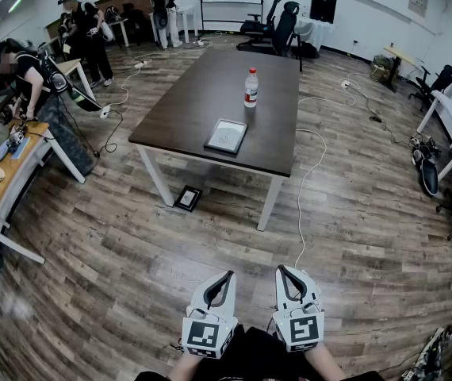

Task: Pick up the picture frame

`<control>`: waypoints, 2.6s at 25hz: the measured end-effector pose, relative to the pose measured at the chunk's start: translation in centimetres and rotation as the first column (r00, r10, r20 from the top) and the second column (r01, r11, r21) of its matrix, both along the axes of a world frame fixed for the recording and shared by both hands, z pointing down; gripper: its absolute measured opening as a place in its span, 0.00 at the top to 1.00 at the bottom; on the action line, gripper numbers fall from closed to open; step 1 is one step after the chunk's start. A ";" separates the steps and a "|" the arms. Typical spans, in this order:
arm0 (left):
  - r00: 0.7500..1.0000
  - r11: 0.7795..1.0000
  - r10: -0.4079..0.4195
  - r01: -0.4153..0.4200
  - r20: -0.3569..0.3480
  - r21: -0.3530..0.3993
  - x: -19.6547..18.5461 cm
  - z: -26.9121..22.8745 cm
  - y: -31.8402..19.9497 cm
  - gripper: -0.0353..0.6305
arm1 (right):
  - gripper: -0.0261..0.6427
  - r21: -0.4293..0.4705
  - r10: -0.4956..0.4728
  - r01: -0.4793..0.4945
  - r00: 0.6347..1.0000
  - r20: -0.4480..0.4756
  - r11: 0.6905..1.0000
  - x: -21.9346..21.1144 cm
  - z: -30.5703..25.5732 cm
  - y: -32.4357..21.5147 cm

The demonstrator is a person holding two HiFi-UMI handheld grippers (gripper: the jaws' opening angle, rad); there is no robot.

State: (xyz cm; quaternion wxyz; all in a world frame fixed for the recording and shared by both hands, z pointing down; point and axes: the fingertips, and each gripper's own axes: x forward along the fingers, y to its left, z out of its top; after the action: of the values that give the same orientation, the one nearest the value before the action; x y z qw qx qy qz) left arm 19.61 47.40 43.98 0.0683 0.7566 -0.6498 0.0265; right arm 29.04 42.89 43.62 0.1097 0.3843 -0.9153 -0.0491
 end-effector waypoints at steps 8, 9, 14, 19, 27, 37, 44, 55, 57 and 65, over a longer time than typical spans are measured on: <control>1.000 1.000 -0.006 0.006 -0.023 0.006 -2.4 0.5 -1.5 0.93 | 0.95 -0.028 0.029 -0.028 0.999 0.040 0.999 -1.1 0.6 -1.6; 1.000 1.000 -0.001 0.001 -0.021 0.007 -2.6 0.6 -1.7 0.93 | 0.95 -0.024 0.026 -0.024 0.998 0.058 0.999 -1.3 0.5 -1.7; 1.000 1.000 0.023 -0.023 -0.014 0.015 -4.3 0.6 -2.8 0.93 | 0.95 -0.006 0.014 -0.014 0.995 0.097 1.000 -2.9 0.2 -2.6; 0.999 0.999 0.033 -0.033 -0.010 0.022 -7.1 0.5 -3.3 0.93 | 0.95 -0.025 0.035 -0.033 0.995 0.095 0.999 -5.0 0.8 -2.8; 1.000 1.000 0.005 -0.005 -0.016 0.026 -9.9 0.2 -4.8 0.93 | 0.95 -0.041 0.007 -0.005 0.999 0.044 0.999 -7.7 1.7 -4.2; 0.996 0.996 -0.083 0.082 -0.028 -0.016 -13.9 1.7 -8.8 0.93 | 0.95 -0.046 -0.074 0.079 0.994 0.086 0.996 -12.0 1.7 -10.3; 0.996 0.996 -0.082 0.081 -0.043 -0.026 -15.0 1.5 -16.5 0.93 | 0.95 -0.065 -0.103 0.107 0.992 0.071 0.992 -13.7 1.9 -18.2; 0.993 0.991 -0.114 0.111 -0.035 -0.068 -15.0 1.4 -27.3 0.93 | 0.95 -0.114 -0.153 0.159 0.986 0.061 0.981 -15.2 2.7 -29.9; 0.992 0.991 -0.121 0.119 -0.032 -0.060 -14.8 1.2 -28.6 0.93 | 0.95 -0.105 -0.171 0.177 0.983 0.065 0.979 -15.4 2.4 -31.2; 0.985 0.985 -0.171 0.171 -0.025 -0.025 -14.9 0.7 -32.4 0.93 | 0.95 -0.103 -0.223 0.227 0.973 0.051 0.968 -15.7 3.0 -35.3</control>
State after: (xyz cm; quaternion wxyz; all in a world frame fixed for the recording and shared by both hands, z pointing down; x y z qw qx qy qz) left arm 4.73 14.98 44.71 0.0878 0.6975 -0.7110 0.0180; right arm 13.32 7.58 46.64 0.1062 0.2722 -0.9563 -0.0043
